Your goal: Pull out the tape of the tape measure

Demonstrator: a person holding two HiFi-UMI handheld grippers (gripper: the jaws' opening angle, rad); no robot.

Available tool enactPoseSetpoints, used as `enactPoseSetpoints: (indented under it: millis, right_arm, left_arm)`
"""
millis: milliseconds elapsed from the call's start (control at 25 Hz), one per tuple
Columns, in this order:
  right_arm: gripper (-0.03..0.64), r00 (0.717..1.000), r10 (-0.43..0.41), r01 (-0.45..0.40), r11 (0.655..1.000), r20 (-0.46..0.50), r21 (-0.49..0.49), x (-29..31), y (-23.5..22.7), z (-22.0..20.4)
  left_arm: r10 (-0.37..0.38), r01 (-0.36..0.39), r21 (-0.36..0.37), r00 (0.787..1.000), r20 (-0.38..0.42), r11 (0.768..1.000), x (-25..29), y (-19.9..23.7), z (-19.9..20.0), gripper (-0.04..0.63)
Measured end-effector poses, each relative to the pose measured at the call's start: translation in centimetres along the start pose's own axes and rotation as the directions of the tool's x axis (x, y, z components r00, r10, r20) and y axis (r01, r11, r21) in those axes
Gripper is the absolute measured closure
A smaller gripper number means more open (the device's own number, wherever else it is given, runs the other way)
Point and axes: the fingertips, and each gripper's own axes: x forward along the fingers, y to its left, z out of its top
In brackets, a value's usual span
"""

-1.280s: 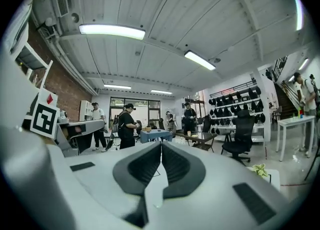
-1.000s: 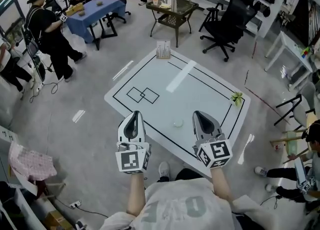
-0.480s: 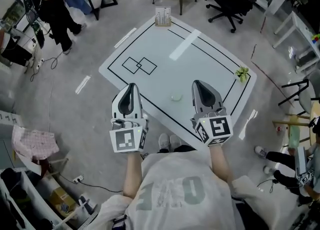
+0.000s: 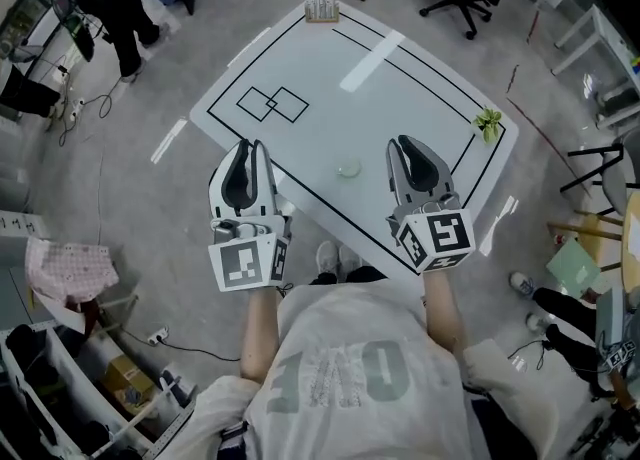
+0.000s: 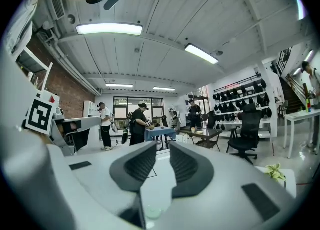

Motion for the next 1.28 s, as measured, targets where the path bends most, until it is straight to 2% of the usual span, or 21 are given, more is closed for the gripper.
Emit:
enactPoseSetpoints:
  millis: [40, 80, 120, 280, 360, 560, 880, 1040, 1280]
  right_arm:
    - [0.492, 1.0, 0.015, -0.015, 1.0, -0.01, 0.005, 0.4, 0.0, 0.0]
    - [0.386, 0.999, 0.03, -0.03, 1.0, -0.02, 0.007, 0.7, 0.0, 0.0]
    - [0.379, 0.999, 0.043, -0.043, 0.999, -0.029, 0.002, 1.1, 0.0, -0.1]
    - [0.344, 0.994, 0.091, -0.094, 0.995, -0.069, -0.044, 2.0, 0.4, -0.6]
    - [0.336, 0.988, 0.113, -0.12, 0.99, -0.102, -0.067, 2.3, 0.6, -1.4]
    - [0.327, 0.97, 0.153, -0.172, 0.981, -0.19, -0.087, 3.3, 1.2, -4.3]
    - [0.29, 0.935, 0.19, -0.228, 0.969, -0.3, -0.098, 3.9, 1.9, -7.9]
    - [0.29, 0.89, 0.23, -0.292, 0.951, -0.394, -0.105, 4.5, 2.0, -11.4]
    - [0.29, 0.761, 0.275, -0.441, 0.884, -0.588, -0.157, 5.0, 1.8, -18.1]
  left_arm:
    - [-0.001, 0.001, -0.001, 1.0, 0.003, 1.0, 0.1, 0.0, 0.1, 0.561]
    - [-0.004, 0.004, -0.005, 1.0, 0.003, 1.0, 0.2, 0.0, 0.1, 0.523]
    - [-0.008, 0.008, -0.013, 1.0, -0.002, 1.0, 0.2, 0.0, -0.1, 0.461]
    - [-0.022, 0.02, -0.044, 0.998, -0.057, 0.999, 0.2, 0.0, -1.8, 0.362]
    - [-0.025, 0.02, -0.057, 0.997, -0.076, 0.998, 0.1, 0.0, -2.6, 0.353]
    - [-0.023, 0.019, -0.057, 0.997, -0.068, 0.998, -0.2, 0.0, -3.2, 0.353]
    - [-0.003, -0.009, -0.094, 0.992, -0.125, 0.996, -0.5, 0.2, -5.6, 0.284]
    - [0.013, -0.026, -0.091, 0.99, -0.141, 0.996, -0.4, 0.7, -6.1, 0.282]
    - [0.052, -0.075, -0.113, 0.98, -0.194, 0.991, -1.2, 1.5, -8.2, 0.282]
